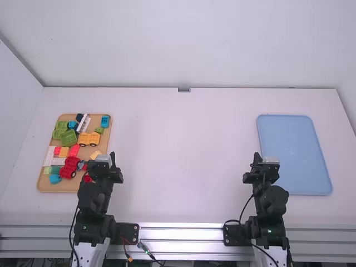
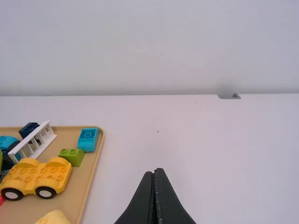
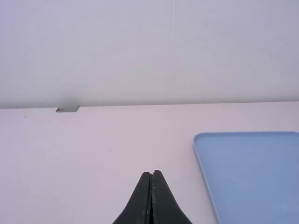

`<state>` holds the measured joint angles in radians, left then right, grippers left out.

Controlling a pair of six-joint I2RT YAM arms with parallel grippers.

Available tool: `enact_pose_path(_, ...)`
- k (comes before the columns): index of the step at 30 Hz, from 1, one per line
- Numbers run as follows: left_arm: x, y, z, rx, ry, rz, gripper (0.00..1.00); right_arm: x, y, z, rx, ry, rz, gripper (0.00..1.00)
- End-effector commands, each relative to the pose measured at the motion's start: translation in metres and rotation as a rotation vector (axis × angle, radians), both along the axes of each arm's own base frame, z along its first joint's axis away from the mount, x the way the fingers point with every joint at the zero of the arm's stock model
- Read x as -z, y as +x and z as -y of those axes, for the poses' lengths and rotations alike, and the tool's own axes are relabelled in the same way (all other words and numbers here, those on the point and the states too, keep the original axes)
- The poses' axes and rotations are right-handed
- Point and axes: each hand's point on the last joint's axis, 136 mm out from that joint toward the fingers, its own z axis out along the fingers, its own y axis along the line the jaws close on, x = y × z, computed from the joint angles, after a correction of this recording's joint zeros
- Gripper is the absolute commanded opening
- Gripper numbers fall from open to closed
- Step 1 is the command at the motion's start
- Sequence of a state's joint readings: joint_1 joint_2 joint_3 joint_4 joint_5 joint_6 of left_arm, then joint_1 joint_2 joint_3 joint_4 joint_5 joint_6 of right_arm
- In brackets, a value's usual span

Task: Assemble lego blocks to make yellow taxi

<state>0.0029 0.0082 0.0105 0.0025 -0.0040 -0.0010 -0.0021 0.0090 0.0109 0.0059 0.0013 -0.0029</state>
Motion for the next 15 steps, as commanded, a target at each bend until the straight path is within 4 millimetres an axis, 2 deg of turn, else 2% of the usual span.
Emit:
enact_pose_path(1,0.000,0.000,0.000,0.000,0.000,0.000,0.00,0.000,0.000,0.000,-0.001,0.000,0.000,0.00)
enact_pose_path(8,-0.004,0.000,-0.001,-0.005,0.000,0.002,0.02,-0.004,0.000,0.000,-0.001,-0.001,0.006,0.02)
enact_pose_path(15,-0.017,0.001,-0.003,-0.021,-0.007,-0.009,0.08,-0.017,0.002,0.001,0.006,-0.007,0.012,0.08)
